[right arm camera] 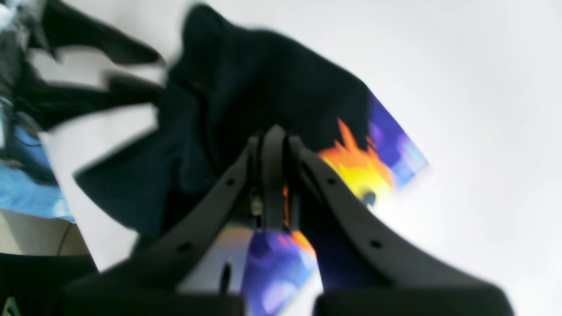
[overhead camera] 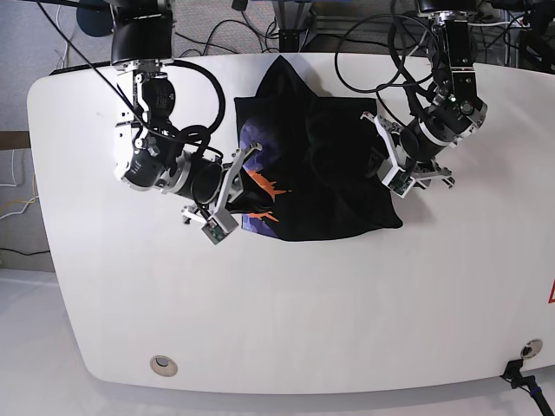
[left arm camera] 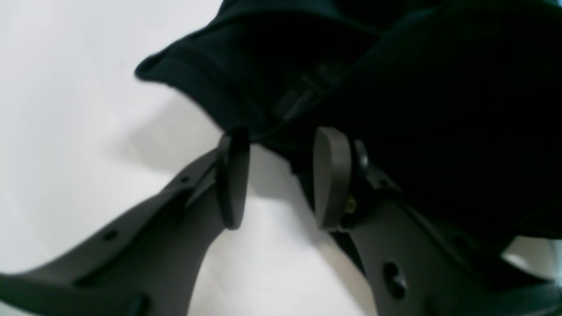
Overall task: Fold the T-shirt properly
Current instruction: 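Grasp the folded bundle with both grippers and flip it over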
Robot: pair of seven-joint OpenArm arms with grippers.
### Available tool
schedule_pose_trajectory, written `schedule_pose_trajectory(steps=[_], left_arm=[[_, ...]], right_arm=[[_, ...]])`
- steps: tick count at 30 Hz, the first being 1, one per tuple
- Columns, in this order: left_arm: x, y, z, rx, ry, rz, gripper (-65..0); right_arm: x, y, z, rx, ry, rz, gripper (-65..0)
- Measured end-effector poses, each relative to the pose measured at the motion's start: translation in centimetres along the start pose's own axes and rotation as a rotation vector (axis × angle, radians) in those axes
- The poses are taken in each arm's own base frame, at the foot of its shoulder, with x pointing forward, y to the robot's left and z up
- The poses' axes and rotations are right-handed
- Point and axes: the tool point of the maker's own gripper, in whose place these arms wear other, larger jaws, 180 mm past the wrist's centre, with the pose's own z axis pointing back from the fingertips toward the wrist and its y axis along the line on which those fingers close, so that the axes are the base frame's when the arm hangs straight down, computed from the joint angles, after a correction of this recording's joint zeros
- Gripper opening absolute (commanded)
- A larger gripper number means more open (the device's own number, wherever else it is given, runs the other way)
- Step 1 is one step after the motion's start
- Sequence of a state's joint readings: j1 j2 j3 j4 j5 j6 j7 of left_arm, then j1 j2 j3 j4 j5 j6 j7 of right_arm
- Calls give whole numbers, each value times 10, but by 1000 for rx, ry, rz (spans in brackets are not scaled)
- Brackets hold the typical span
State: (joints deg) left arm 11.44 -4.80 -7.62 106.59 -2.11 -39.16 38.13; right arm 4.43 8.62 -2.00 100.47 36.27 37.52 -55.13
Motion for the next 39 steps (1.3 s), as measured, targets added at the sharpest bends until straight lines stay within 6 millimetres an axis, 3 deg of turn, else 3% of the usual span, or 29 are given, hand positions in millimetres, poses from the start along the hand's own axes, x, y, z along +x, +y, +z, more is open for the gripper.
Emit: schedule_pose_trajectory(steps=[2,6,9,13,17,20,24,26,28,31,34,39], left_arm=[[2,1,1,4,-3,-8,-434],[17,5,10,29,-43,-30,-434],[18,31,20,103,-55,-7,-434],[29,73,33,218,-82,5,-434],[34,101,46,299,-108,30,-434],[34,107,49,317,-108,34,-434],[34,102,46,301,-109,31,-434],[33,98,44,288,-103,24,-434],[30,81,36,244,-87,11,-434],[22,38,21,124,-64,-2,-434],[17,2,12,41,-52,9,-434],[0,-49,5,-68,-12,46,-439]], right_arm=[[-14,1,3,-3,24,-17,-650],[-35,23,-4,44,54,-62,-650],[-40,44,-15,80,49,-95,-650],[-43,71,-35,111,76,-79,-650],[-38,108,-60,153,106,8,-650],[-23,142,-75,217,80,39,-650],[-23,155,-79,239,97,82,-650],[-21,154,-79,237,95,88,-650],[-9,139,-78,210,74,104,-650],[13,77,-63,76,37,141,-650],[11,20,-47,-44,95,177,-650],[30,2,-49,-61,42,173,-650]])
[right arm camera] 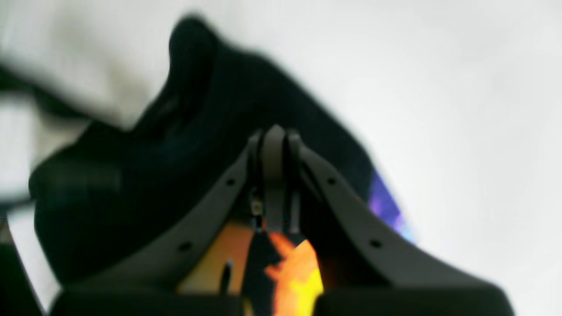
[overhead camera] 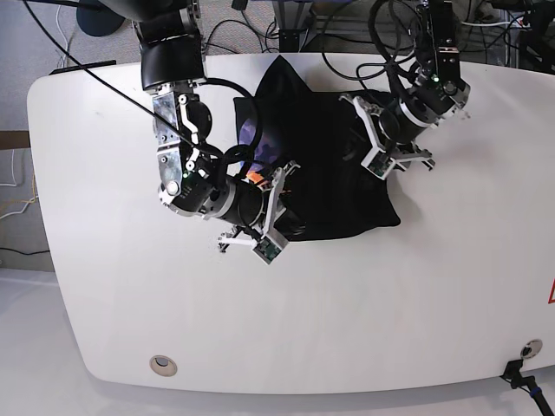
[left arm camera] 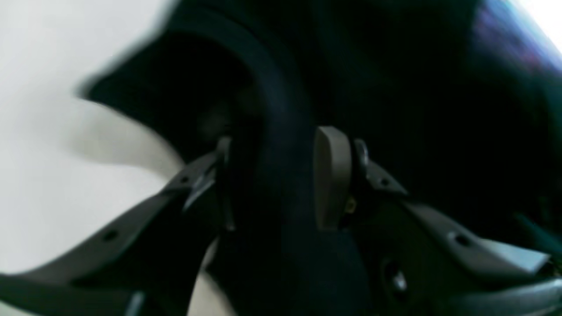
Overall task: Fold the T-shirt properly
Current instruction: 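Grasp the folded bundle with both grippers and flip it over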
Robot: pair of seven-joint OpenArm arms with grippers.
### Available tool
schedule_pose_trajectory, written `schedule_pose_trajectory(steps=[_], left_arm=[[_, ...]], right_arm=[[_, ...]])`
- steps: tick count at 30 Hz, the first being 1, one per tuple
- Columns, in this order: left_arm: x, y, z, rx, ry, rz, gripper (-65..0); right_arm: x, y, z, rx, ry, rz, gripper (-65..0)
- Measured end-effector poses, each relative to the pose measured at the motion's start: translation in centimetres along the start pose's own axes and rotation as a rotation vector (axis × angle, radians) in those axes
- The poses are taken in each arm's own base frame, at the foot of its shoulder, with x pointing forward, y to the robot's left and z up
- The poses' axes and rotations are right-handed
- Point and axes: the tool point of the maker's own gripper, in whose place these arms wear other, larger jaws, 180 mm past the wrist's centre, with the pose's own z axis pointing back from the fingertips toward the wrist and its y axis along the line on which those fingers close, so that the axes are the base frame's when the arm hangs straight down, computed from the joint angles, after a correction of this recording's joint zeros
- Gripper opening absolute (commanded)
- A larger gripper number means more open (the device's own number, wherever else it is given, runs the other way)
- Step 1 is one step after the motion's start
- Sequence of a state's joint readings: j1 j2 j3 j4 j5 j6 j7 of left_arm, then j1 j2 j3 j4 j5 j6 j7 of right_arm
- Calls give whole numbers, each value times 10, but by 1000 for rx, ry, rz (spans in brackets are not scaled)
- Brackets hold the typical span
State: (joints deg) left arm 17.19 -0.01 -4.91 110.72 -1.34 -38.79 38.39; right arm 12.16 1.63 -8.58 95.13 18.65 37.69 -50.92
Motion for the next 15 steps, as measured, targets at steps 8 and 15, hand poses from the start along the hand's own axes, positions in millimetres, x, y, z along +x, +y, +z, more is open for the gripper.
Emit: schedule_pose_trajectory(steps=[8,15], left_arm=[[0,-23,-8,-59,-11,19,-567],[-39,-38,-28,-126,31,111,-567]], right_arm=[[-8,6,-18,-40,-33,112,-650],[-69,1,-40,-12,14,-29,-650]])
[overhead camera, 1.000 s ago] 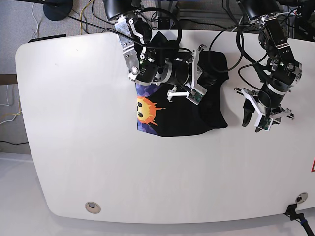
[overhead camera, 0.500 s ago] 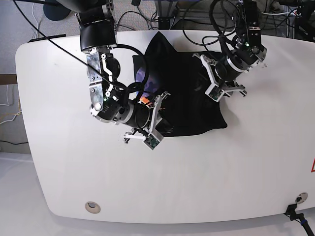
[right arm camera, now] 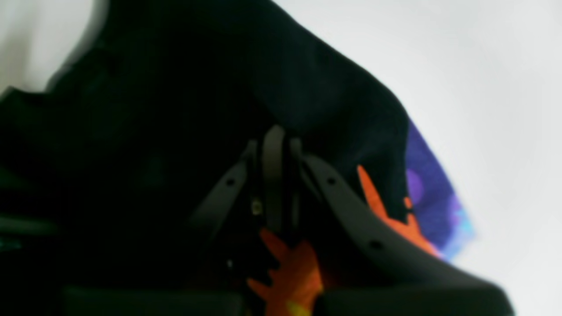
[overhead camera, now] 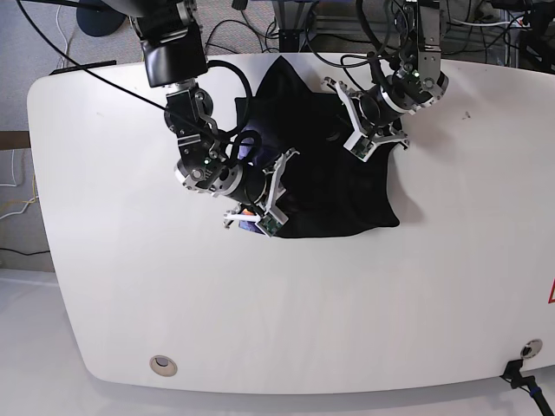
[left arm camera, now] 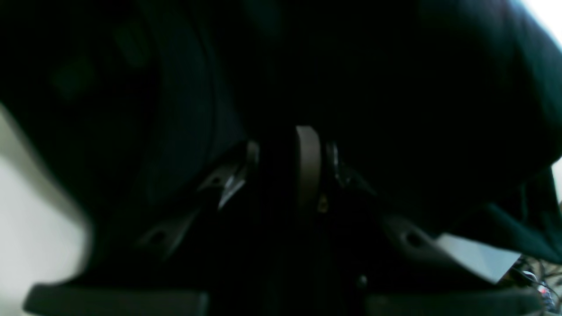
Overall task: Fold the T-shirt properly
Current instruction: 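Grasp the folded bundle with both grippers and flip it over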
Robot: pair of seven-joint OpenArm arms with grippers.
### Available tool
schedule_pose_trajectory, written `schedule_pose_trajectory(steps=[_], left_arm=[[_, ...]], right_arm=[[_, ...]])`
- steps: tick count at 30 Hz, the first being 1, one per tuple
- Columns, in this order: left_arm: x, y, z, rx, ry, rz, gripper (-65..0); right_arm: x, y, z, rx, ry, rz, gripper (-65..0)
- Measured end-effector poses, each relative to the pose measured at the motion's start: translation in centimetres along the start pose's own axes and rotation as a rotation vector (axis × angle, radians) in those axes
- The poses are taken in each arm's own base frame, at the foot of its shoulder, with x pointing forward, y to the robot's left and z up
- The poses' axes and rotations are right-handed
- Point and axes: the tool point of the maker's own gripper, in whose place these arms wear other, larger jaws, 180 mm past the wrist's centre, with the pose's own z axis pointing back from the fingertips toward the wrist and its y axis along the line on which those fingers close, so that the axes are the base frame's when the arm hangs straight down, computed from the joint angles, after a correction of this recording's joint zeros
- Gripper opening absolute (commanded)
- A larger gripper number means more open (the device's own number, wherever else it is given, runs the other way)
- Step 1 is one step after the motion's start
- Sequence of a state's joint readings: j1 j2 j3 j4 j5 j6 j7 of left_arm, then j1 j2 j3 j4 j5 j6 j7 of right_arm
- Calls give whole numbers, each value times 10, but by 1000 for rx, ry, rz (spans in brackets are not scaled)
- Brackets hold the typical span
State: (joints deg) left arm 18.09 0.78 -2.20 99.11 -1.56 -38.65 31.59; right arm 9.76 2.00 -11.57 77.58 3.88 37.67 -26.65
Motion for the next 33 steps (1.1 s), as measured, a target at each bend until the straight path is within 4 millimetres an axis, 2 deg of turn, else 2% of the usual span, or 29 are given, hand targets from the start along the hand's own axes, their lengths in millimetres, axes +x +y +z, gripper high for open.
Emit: schedule_pose_trajectory(steps=[1,3,5,7,10,15,18,21,24,26,28,30,33], left_arm=[[-5,0,-2,-2,12,9,-567],[-3,2,-7,-8,2,16,-567],[-1,10,-10,-13,3,-4,-567],[7,22,-17,-10,-3,-34,-567],[21,47,-29,26,4,-72,-567],[43,93,-46,55,5,-83,-567],[48,110,-48,92,49,-115,-567],[55,119,-39,133,53,-144,-567],[85,114,-23,164,-34,-201,-567],[90,99,-12,161,-90,-211,-567],[64,80,-5,144,-42,-208,-567],[41,62,1,124,5,-196,-567],[34,42,6,103,-14,-168,-567]], right_arm=[[-4,1,0,4,-3,-4,-650],[-11,2,3,14,-25,-22,-650],[-27,-3,11,3,6,-24,-650],[-46,-10,23,-30,28,-54,-650],[-57,-11,43,-79,18,-85,-650],[-58,6,73,-114,16,-76,-650],[-57,11,84,-130,16,-61,-650],[-32,6,93,-160,-33,-8,-650],[-6,-4,91,-169,-66,37,-650],[8,-17,88,-185,-61,70,-650],[27,-29,78,-196,-94,68,-650],[28,-29,60,-168,-76,58,-650],[19,-27,38,-115,-61,23,-650]])
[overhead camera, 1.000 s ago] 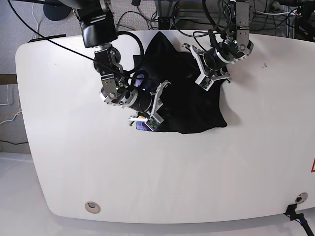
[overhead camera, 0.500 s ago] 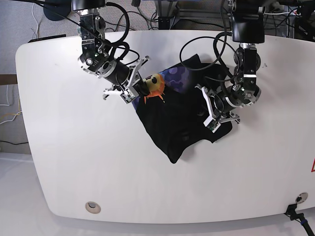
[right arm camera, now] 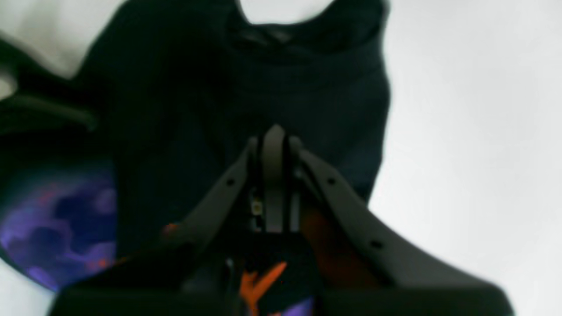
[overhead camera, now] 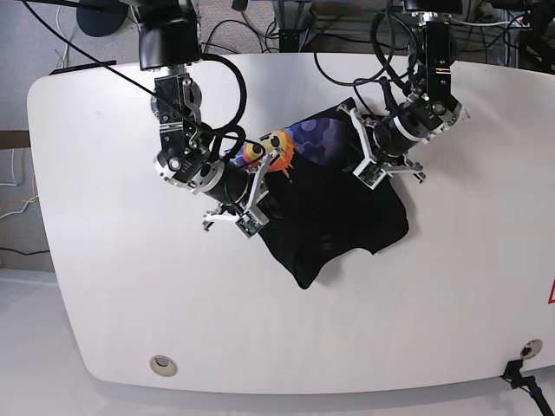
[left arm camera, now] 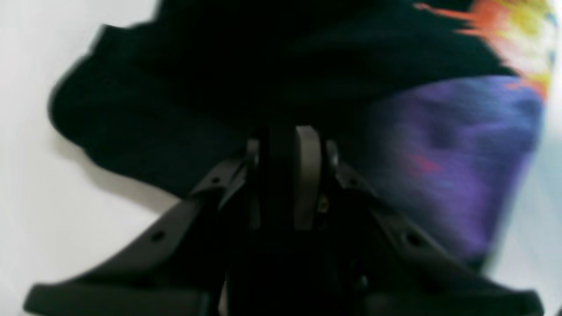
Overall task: Fold the T-shirt properly
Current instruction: 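Grasp the folded bundle with both grippers and flip it over, then release the shirt and lift both grippers away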
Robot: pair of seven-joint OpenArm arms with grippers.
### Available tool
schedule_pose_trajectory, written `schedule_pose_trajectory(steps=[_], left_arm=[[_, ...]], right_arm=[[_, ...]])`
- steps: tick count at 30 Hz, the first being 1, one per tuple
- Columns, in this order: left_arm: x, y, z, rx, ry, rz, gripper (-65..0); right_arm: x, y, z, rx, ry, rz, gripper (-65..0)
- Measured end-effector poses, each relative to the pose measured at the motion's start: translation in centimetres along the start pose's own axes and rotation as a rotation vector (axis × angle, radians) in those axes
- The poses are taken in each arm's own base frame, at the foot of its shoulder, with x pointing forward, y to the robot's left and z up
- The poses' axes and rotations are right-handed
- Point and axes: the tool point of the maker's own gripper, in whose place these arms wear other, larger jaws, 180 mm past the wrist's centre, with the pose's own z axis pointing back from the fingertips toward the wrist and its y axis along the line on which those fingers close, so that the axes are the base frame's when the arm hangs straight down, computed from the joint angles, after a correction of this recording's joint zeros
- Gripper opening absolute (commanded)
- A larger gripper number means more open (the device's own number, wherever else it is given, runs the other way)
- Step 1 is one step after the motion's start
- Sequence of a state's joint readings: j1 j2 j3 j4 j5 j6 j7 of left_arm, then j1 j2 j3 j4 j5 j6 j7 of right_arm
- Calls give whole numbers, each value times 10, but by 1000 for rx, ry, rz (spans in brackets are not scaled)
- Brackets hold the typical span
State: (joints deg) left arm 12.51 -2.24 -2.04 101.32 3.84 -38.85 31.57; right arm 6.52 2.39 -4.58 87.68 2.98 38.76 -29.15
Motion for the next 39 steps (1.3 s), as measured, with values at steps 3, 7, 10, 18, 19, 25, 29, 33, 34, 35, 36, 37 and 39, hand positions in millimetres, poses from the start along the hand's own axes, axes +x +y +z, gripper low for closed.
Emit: schedule_pose_trajectory(steps=[3,7,10,18,19,25,29,33,34,35,36,37,39], left_arm=[[-13,-11,1,-26,24,20,-567],[-20,-4,-15,-41,38,53,-567],[-13,14,-35,-50,33,65,-567],[-12,37,-52,-47,36,85,-567],[-10,38,-51,-38,25,76,-567],[-6,42,-23,35,-66,77,-567],[26,87,10,275,-336,154,-567],[17,82,27,344,-424,189,-567],[10,82,30,366,-426,198,-568],[4,81,36,386,-427,205,-568],[-3,80,43,408,-425,209,-568],[-7,79,52,424,-432,211,-568],[-17,69,63,439,-422,231,-568]], right_arm=[[-15,-8,-11,-17,29,-44,-650],[-40,9,-17,18,20,-117,-650],[-61,18,-8,21,43,-142,-650],[-66,29,12,18,45,-117,-650],[-66,28,12,16,45,-114,-650],[-16,-3,31,-85,-65,-22,-650],[13,-54,66,-276,-196,-38,-650],[-1,-84,101,-405,-253,-77,-650],[-10,-85,107,-420,-239,-90,-650],[-19,-83,113,-428,-223,-100,-650],[-25,-79,118,-433,-215,-108,-650],[-33,-74,124,-437,-201,-113,-650],[-48,-62,133,-437,-166,-123,-650]])
